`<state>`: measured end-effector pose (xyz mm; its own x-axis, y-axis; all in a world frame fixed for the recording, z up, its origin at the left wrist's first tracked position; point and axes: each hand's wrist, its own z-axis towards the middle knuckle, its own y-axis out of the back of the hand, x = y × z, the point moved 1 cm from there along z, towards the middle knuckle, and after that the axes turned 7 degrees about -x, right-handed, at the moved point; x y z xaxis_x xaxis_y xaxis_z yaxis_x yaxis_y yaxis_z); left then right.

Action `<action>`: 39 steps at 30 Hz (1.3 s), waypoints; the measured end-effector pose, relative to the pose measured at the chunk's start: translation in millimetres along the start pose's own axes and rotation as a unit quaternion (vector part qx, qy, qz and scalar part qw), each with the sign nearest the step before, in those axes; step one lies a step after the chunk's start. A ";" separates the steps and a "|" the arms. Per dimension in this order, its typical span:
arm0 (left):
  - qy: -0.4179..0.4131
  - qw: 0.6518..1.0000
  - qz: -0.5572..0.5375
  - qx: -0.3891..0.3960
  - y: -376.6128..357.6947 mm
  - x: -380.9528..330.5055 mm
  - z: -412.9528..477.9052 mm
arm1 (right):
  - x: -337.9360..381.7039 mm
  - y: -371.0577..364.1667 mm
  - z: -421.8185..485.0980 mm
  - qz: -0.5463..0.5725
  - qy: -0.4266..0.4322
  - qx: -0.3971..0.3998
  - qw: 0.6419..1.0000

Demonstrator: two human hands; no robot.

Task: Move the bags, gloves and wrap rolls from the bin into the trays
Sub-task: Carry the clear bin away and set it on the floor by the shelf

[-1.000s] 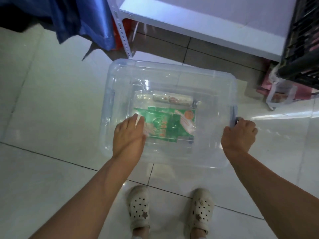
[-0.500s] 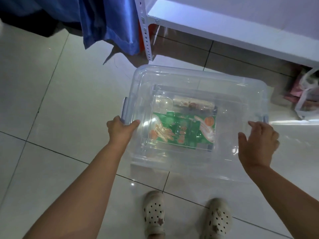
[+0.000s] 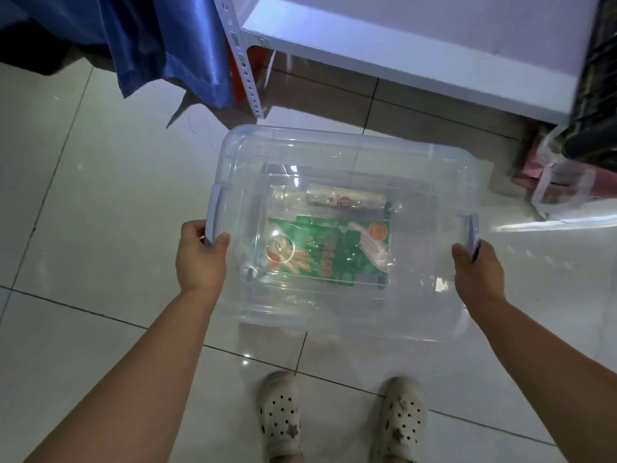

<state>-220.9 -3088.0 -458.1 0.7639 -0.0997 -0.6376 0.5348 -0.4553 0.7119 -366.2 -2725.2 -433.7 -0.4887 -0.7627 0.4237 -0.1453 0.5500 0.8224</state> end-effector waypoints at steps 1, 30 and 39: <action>0.024 1.000 0.010 0.008 1.4 3.2 -0.8 | 0.2 0.8 2.1 0.003 -0.016 0.018 1.000; -0.090 0.991 0.064 0.074 152.7 -312.4 -31.5 | 111.1 249.2 -95.4 0.246 -0.144 -0.068 0.956; -0.212 0.957 0.127 0.154 112.8 -376.2 4.4 | 131.8 235.5 -60.1 0.327 -0.210 -0.100 0.916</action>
<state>-449.5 -3105.7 -139.3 0.6047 -0.5616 -0.5648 0.1702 -0.6016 0.7805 -413.1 -2716.7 -161.4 -0.7087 -0.0715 0.7019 0.4365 0.7372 0.5158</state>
